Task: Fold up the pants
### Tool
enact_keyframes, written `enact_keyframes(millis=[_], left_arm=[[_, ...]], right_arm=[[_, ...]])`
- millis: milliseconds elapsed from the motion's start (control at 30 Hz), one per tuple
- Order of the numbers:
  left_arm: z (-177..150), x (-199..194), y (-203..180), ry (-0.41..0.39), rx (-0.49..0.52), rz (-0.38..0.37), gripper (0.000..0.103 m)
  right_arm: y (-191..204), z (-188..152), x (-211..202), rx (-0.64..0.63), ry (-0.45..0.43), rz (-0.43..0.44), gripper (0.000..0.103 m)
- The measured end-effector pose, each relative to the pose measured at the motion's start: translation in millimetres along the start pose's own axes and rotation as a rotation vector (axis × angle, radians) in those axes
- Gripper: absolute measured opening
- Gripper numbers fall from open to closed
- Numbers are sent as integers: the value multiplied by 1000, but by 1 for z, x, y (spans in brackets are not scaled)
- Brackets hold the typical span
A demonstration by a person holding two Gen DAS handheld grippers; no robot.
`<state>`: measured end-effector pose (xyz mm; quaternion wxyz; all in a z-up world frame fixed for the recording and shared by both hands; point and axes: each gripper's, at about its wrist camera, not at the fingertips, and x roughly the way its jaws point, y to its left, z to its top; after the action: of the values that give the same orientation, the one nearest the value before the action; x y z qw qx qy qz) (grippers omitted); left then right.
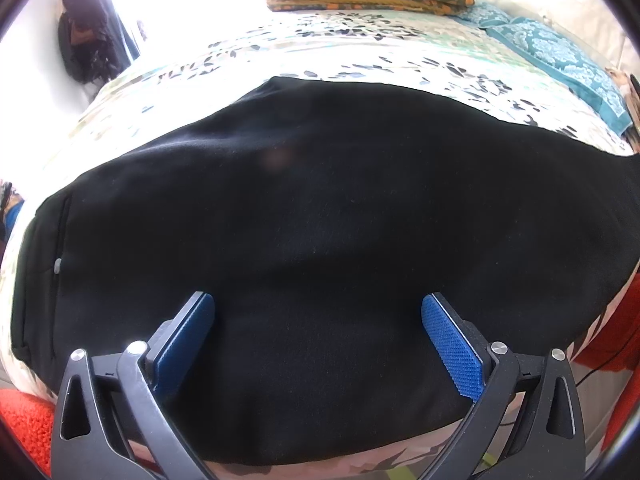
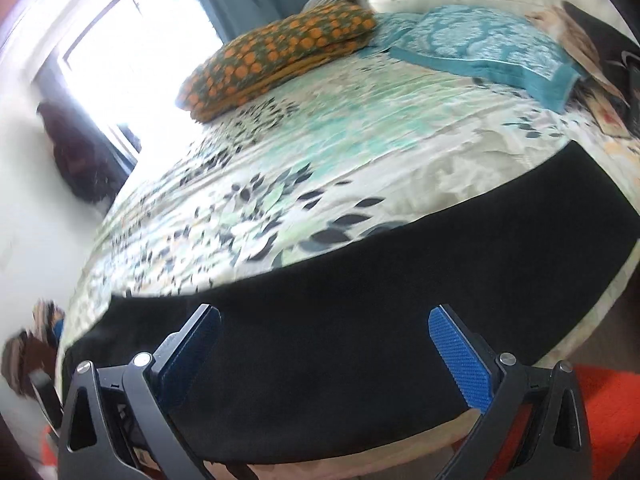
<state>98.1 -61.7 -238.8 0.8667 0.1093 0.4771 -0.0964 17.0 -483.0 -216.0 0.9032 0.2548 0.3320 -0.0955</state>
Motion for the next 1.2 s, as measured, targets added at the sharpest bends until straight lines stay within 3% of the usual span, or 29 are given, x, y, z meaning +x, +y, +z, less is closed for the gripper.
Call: enact_keyframes(millis=[233,300,400,500,600,700,867,1100,1200], left_arm=[[0,0,0,0,7,-7,102],[0,0,0,-1,6,-4,102],[0,1,-1,-1,3,0,103],[1,0,0,2,3,-1,103],[1,0,0,1,4,-1,103],[1,0,0,1,5,-2,103],[0,0,1,0,9,-4,102],[6,-4,-2,26,6,15,102],[15,-23,-21,3,24,-22,101]], right_arm=[[-145,79,-74,403,-103,153,103],[-195,94,-83,475,-61,155,103],[-259,94,-82,550,25,86,103],[-301,72,-68,687,77,146,103],[-319,55,-55,775,91,262,103],[-321,50,-38,792,121,317,101],[-320,44,-14,754,181,301,86],[-316,46,-10,705,128,285,72],[-320,44,-9,708,137,260,55]])
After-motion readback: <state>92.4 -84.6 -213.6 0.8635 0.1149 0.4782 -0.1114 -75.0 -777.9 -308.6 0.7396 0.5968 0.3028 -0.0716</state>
